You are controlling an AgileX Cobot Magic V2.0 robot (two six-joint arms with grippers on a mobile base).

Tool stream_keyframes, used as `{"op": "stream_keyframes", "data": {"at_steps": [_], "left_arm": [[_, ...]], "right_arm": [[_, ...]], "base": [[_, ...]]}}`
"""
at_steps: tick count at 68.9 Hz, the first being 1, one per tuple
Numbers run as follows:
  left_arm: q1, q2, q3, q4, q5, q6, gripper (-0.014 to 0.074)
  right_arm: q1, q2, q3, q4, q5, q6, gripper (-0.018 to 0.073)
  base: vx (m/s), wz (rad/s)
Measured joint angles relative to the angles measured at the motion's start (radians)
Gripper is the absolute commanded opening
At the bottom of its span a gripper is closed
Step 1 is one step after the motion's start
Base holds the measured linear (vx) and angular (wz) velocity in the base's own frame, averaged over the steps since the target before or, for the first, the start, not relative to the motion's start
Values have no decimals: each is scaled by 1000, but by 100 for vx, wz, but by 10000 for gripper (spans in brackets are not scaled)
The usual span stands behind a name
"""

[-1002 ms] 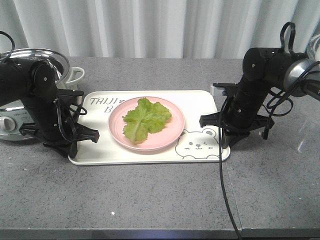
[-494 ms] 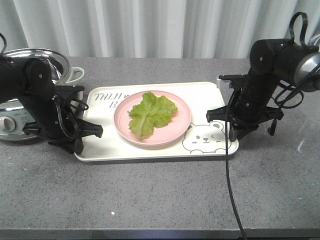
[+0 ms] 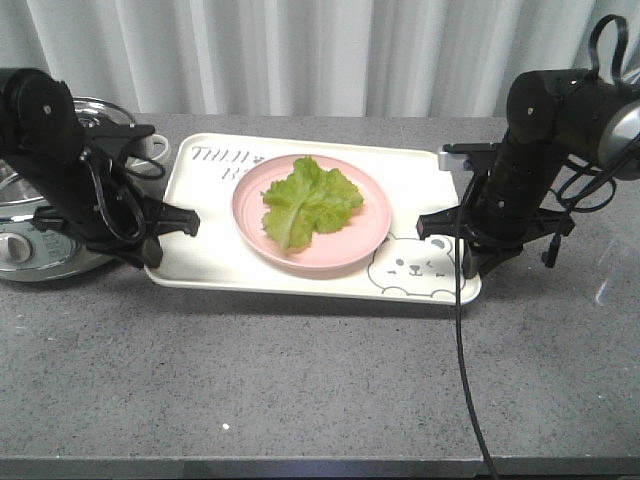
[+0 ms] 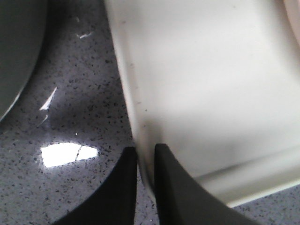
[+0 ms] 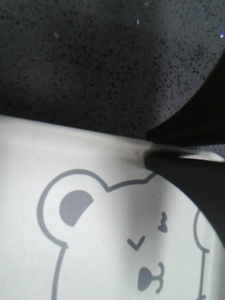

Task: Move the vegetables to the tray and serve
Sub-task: 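Lift the tray with both grippers off the counter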

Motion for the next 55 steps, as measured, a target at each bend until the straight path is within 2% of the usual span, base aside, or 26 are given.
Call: {"op": "stream_keyframes", "data": {"at_steps": [12, 55], "left_arm": [[0, 0, -41, -4, 24, 0, -8], [0, 0, -42, -52, 30, 1, -8]], "right_arm": [[0, -38, 0, -14, 2, 2, -8], [0, -91, 0, -60, 17, 12, -8]], "base": [[0, 0], [0, 0]]}}
